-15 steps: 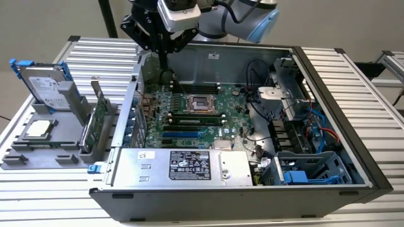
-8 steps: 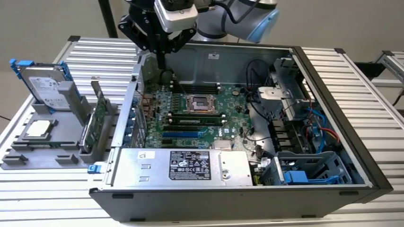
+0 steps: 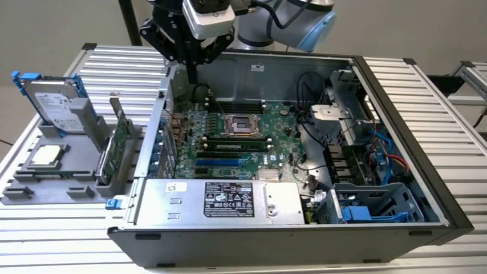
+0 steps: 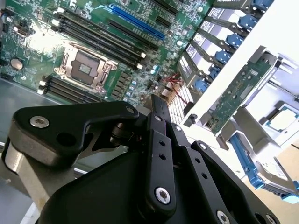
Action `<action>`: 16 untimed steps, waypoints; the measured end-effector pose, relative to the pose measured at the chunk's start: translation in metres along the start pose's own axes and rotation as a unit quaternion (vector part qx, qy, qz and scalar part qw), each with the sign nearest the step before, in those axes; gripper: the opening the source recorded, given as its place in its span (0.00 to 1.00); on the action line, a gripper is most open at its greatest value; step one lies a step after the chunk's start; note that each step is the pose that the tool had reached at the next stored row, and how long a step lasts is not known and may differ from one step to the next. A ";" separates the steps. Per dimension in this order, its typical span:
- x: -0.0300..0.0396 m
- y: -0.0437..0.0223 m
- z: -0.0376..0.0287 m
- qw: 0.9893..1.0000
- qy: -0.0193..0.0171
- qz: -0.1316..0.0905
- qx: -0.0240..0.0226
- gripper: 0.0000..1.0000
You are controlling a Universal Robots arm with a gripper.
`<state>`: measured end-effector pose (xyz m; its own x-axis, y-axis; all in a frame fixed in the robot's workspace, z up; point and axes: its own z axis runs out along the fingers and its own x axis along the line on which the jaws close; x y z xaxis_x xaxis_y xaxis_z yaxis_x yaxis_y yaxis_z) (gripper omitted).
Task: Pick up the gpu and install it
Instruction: 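Reach for the gpu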
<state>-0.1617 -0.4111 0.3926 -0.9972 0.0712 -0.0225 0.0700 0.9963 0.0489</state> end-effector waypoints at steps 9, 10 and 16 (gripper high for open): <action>0.0046 -0.0022 -0.0002 1.000 0.000 0.000 0.000 0.00; 0.0052 -0.0024 -0.0002 1.000 0.000 0.000 0.000 0.00; 0.0084 -0.0038 -0.0004 1.000 0.000 0.000 0.000 0.00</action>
<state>-0.1703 -0.4143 0.3926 -0.9972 0.0712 -0.0224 0.0700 0.9963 0.0489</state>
